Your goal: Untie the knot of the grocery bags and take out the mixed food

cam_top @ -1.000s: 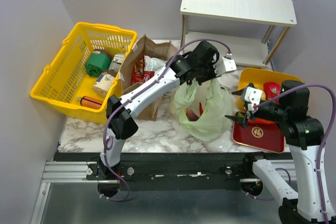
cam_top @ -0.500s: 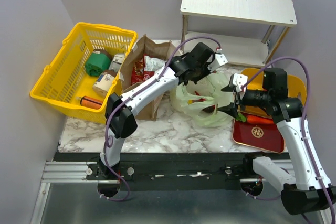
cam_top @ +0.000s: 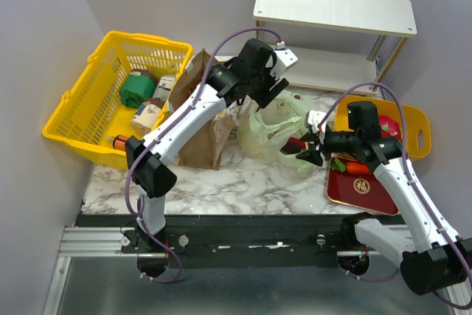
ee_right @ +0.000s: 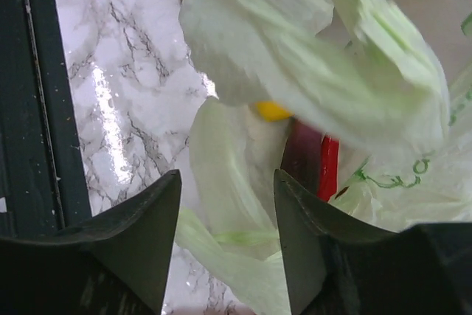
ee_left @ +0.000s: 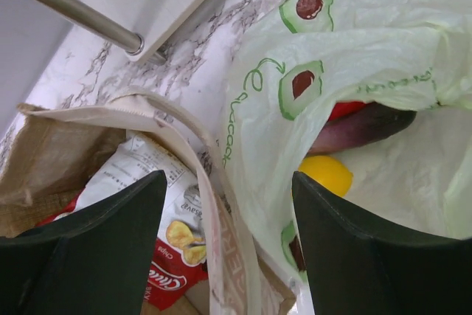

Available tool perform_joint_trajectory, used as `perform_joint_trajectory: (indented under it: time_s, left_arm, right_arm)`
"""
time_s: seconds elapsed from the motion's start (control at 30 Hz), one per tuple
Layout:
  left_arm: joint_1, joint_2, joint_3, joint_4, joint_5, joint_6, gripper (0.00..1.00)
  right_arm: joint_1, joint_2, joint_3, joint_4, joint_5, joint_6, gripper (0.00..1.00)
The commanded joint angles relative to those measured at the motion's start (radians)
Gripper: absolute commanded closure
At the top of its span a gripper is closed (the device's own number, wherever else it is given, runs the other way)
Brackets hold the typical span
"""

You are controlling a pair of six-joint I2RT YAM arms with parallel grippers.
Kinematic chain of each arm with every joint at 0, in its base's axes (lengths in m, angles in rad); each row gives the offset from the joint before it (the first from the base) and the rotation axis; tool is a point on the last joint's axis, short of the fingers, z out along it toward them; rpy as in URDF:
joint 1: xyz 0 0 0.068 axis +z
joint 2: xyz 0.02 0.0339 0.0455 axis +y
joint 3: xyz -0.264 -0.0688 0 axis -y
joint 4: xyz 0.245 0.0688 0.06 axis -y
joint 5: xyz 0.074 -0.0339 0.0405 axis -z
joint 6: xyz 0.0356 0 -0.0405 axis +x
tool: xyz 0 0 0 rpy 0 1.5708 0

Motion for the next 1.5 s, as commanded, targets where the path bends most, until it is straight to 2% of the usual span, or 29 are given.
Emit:
perform_joint_trajectory:
  time_s: [0.0, 0.07, 0.1, 0.13, 0.23, 0.37, 0.43, 0.57, 0.7, 0.8, 0.97, 1.07, 1.13, 1.2, 1.3, 1.43, 1.47]
  left_arm:
    - [0.038, -0.079, -0.033, -0.08, 0.196, -0.049, 0.2]
    - [0.063, -0.123, -0.096, -0.066, 0.319, -0.051, 0.21]
    - [0.083, -0.136, -0.114, -0.061, 0.459, -0.046, 0.22]
    - [0.09, -0.16, -0.131, -0.058, 0.539, -0.04, 0.23]
    - [0.094, -0.227, -0.223, -0.023, 0.742, 0.055, 0.23]
    - [0.081, -0.294, -0.38, 0.025, 0.835, 0.152, 0.24]
    - [0.064, -0.34, -0.417, 0.041, 0.826, 0.251, 0.24]
    - [0.049, -0.432, -0.522, 0.155, 0.839, 0.291, 0.23]
    - [0.043, -0.421, -0.477, 0.071, 0.87, 0.333, 0.23]
    - [0.043, -0.383, -0.457, -0.002, 0.856, 0.353, 0.28]
    - [0.043, -0.43, -0.581, 0.086, 0.79, 0.351, 0.3]
    - [0.043, -0.426, -0.599, 0.078, 0.747, 0.353, 0.31]
    - [0.044, -0.429, -0.605, 0.075, 0.721, 0.356, 0.32]
    - [0.044, -0.435, -0.613, 0.077, 0.686, 0.361, 0.33]
    - [0.049, -0.447, -0.605, 0.083, 0.645, 0.368, 0.35]
    - [0.061, -0.447, -0.573, 0.069, 0.599, 0.361, 0.39]
    - [0.066, -0.446, -0.563, 0.066, 0.602, 0.347, 0.43]
  right_arm:
    - [0.041, 0.095, 0.033, 0.115, 0.094, 0.002, 0.41]
    - [0.053, 0.14, 0.039, 0.132, 0.12, -0.005, 0.49]
    - [0.055, 0.157, 0.039, 0.138, 0.151, -0.006, 0.52]
    - [0.055, 0.195, 0.037, 0.149, 0.165, -0.006, 0.55]
    - [0.073, 0.223, -0.001, 0.181, 0.205, -0.012, 0.56]
    - [0.154, 0.212, -0.059, 0.195, 0.208, 0.017, 0.55]
    - [0.157, 0.215, -0.076, 0.233, 0.208, 0.095, 0.54]
    - [0.156, 0.241, -0.104, 0.289, 0.237, 0.165, 0.52]
    - [0.156, 0.295, -0.081, 0.351, 0.228, 0.249, 0.5]
    - [0.157, 0.315, -0.037, 0.356, 0.206, 0.266, 0.5]
    - [0.157, 0.408, 0.022, 0.367, 0.254, 0.266, 0.5]
    - [0.158, 0.453, 0.071, 0.348, 0.2, 0.268, 0.5]
    - [0.154, 0.453, 0.091, 0.312, 0.086, 0.271, 0.46]
    - [0.154, 0.433, 0.116, 0.246, -0.008, 0.185, 0.46]
    - [0.154, 0.43, 0.109, 0.259, 0.037, 0.199, 0.47]
    - [0.154, 0.448, 0.111, 0.313, 0.301, 0.196, 0.55]
    - [0.154, 0.457, 0.116, 0.315, 0.327, 0.186, 0.57]
